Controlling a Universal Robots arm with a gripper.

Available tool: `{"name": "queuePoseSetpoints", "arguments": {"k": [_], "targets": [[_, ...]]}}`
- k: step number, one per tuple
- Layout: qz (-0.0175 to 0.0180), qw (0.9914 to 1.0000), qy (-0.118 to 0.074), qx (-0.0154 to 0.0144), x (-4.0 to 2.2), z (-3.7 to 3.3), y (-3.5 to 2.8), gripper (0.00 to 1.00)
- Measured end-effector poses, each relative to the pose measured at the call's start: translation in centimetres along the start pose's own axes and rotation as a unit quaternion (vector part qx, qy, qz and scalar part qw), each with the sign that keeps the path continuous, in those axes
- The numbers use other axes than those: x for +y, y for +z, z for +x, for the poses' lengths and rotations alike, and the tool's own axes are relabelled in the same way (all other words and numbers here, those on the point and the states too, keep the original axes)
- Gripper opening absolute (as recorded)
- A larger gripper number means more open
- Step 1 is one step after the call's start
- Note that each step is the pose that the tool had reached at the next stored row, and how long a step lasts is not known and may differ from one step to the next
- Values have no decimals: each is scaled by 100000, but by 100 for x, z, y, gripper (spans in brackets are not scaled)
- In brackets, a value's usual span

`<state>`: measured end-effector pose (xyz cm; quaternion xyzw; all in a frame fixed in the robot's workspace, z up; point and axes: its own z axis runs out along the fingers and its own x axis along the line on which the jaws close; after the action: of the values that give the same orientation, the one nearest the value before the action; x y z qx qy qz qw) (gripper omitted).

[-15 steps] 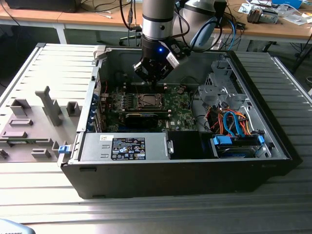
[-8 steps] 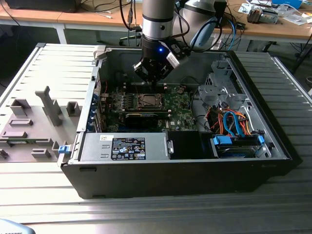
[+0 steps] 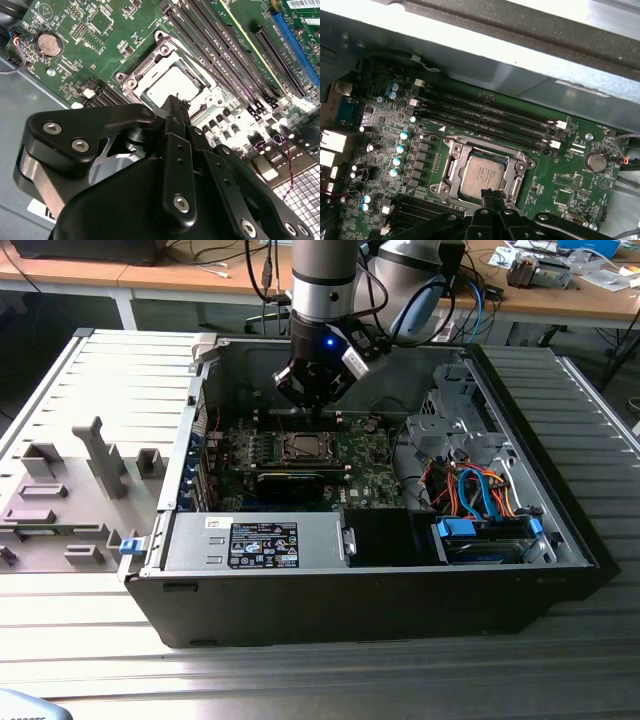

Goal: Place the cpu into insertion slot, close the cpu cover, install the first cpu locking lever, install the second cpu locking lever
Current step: 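Install the first cpu locking lever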

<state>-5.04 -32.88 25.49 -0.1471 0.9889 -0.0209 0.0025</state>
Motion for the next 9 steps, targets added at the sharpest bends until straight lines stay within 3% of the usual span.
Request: {"name": "queuePoseSetpoints", "arguments": {"k": [9], "targets": [[0,99999,-541,-23,0,0,0,11]]}}
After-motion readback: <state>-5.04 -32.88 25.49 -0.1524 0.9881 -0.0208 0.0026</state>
